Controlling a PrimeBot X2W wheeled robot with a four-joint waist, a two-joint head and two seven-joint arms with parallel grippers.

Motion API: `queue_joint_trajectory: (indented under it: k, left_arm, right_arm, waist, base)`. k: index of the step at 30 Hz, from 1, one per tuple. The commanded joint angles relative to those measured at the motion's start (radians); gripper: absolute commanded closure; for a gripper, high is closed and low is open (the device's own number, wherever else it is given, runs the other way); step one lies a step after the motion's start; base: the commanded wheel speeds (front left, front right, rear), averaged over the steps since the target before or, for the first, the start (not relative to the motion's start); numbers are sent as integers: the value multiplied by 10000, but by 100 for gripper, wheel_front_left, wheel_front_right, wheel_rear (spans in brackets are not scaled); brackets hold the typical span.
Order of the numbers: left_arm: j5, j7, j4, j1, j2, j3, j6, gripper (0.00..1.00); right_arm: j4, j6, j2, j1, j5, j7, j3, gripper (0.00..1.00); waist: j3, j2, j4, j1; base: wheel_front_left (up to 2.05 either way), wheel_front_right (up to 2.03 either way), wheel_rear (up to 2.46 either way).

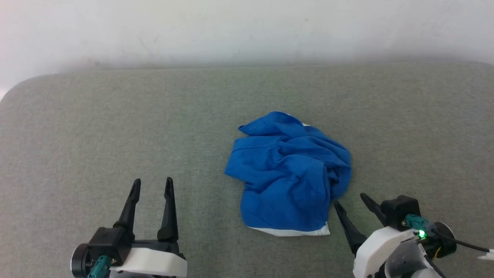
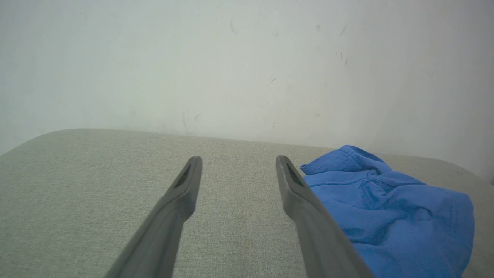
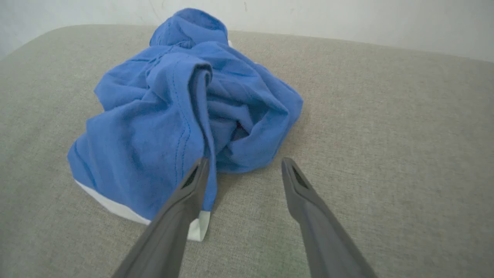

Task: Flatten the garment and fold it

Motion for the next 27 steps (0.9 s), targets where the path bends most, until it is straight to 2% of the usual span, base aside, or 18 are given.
queue_joint_trajectory:
  k: [1, 14, 15, 16, 17, 25, 27]
  left_arm:
    - [128, -47, 82, -237, -127, 111, -158, 0]
    - [467, -47, 397, -438, -578, 484, -746, 0]
    - [483, -47, 408, -439, -595, 494, -770, 0]
    - [496, -47, 415, -445, -610, 505, -791, 0]
    - [506, -47, 425, -451, -623, 519, -807, 0]
    - [504, -47, 505, -496, -679, 682, -858, 0]
    - [498, -47, 518, -446, -690, 767, -882, 0]
  right_arm:
    - [149, -9, -154, 48, 150, 234, 97, 0]
    - [1323, -9, -357, -160, 369, 1265, 624, 0]
    - [1415, -9, -309, -181, 369, 1361, 559, 21]
    - [1459, -9, -273, -213, 325, 1404, 523, 73]
    - [1463, -9, -237, -254, 268, 1408, 494, 100]
    - [828, -9, -77, -719, 280, 999, 566, 100]
    - [124, -9, -195, -1136, 496, 931, 655, 100]
  waist:
    - [283, 0, 389, -1]
    - [459, 0, 1125, -1]
    - [467, 0, 1141, -1]
    - [477, 0, 1150, -1]
    - [489, 0, 1147, -1]
    - [309, 0, 747, -1]
    - [101, 0, 415, -1]
  base:
    - [0, 0, 0]
    - [0, 0, 0]
    - [0, 0, 0]
    - [0, 0, 0]
    - [0, 0, 0]
    - [0, 0, 0]
    - [0, 0, 0]
